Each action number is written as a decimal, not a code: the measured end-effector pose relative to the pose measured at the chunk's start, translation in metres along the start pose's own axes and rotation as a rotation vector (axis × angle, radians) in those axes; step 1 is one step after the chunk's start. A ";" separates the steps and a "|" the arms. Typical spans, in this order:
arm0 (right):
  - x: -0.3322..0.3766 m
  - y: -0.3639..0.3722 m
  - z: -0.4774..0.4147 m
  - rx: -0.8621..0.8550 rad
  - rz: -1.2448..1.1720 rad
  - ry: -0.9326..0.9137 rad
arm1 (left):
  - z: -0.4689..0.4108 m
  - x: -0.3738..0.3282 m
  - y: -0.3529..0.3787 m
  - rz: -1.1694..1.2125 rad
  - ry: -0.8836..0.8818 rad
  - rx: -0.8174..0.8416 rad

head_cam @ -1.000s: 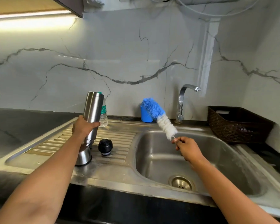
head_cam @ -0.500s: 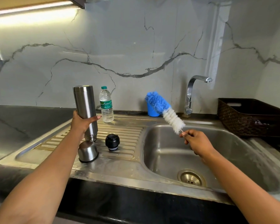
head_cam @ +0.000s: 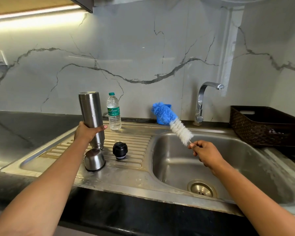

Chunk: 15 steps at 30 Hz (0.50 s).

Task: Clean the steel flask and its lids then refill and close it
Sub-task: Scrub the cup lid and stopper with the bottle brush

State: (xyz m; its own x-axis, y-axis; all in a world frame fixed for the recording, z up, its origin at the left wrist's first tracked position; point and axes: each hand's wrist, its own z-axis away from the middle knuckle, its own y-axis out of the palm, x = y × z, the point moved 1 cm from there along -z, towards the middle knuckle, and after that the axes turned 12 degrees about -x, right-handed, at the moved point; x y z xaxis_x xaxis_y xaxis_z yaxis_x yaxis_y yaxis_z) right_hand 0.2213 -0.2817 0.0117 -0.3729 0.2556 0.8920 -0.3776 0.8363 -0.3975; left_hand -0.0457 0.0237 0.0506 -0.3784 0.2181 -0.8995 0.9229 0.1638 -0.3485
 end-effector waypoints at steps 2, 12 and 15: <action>0.000 -0.001 0.001 0.000 -0.005 0.003 | 0.001 -0.001 -0.001 -0.004 -0.008 0.003; 0.002 -0.003 0.004 -0.001 0.004 0.029 | 0.029 -0.012 -0.020 -0.158 0.138 -0.169; 0.002 -0.003 0.005 -0.006 0.016 0.035 | 0.064 -0.021 -0.021 -0.087 0.441 -0.275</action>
State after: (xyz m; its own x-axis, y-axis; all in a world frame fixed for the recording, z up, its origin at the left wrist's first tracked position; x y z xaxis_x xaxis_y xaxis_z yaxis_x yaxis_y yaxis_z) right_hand 0.2171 -0.2865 0.0140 -0.3485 0.2855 0.8928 -0.3665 0.8352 -0.4101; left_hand -0.0530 -0.0460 0.0600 -0.5014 0.5669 -0.6536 0.8564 0.4326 -0.2817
